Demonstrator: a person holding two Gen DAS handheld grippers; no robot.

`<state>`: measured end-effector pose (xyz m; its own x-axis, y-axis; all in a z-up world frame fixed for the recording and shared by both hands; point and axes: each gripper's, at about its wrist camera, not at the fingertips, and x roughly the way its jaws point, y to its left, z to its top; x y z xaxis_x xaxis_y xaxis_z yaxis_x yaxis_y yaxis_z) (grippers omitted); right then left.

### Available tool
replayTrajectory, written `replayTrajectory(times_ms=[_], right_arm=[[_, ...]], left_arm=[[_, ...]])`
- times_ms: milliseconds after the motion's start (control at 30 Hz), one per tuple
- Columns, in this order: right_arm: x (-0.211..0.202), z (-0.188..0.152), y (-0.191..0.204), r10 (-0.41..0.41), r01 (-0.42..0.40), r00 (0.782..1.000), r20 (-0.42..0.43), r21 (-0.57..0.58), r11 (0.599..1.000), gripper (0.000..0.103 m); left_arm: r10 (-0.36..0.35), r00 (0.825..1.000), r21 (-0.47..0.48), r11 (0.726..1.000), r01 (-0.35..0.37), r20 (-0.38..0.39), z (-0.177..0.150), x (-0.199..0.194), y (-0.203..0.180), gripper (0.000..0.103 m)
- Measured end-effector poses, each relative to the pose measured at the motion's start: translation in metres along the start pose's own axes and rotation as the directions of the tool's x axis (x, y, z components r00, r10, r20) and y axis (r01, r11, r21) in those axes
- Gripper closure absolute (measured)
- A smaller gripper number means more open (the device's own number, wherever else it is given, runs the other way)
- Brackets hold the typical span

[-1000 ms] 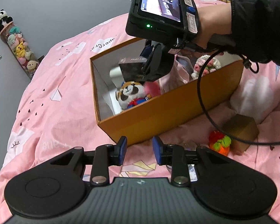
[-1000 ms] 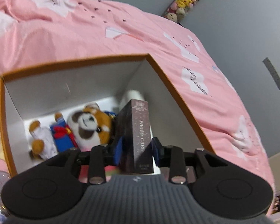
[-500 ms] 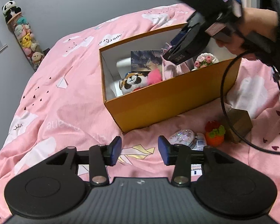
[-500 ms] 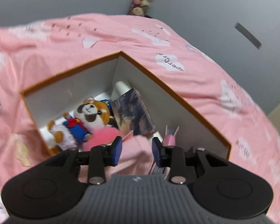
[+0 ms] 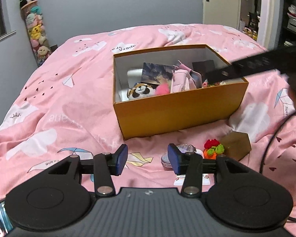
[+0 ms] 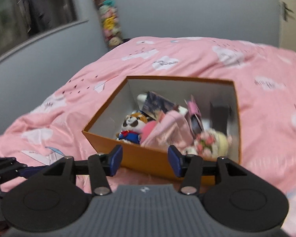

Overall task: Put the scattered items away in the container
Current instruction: 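Move both grippers back down to the items left on the bedspread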

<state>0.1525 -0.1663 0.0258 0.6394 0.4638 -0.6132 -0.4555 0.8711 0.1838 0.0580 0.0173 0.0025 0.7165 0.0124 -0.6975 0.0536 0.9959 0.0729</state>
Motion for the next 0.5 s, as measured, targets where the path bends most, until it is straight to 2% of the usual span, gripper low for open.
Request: replayTrajectory(times_ms=[167, 333, 500], right_arm=[[-0.012, -0.035, -0.007, -0.068, 0.07, 0.998, -0.018, 0.134, 0.989, 0.046], [-0.013, -0.058, -0.014, -0.112, 0.121, 0.992, -0.06, 0.192, 0.974, 0.042], [-0.006, -0.067, -0.021, -0.13, 0.149, 0.986, -0.102, 0.214, 0.965, 0.035]], left_arm=[[0.003, 1.0, -0.006, 1.0, -0.003, -0.013, -0.004, 0.005, 0.0, 0.046], [-0.009, 1.0, 0.002, 1.0, 0.009, -0.018, -0.005, 0.005, -0.005, 0.031], [-0.016, 1.0, 0.01, 1.0, 0.016, -0.015, -0.005, 0.008, -0.01, 0.028]])
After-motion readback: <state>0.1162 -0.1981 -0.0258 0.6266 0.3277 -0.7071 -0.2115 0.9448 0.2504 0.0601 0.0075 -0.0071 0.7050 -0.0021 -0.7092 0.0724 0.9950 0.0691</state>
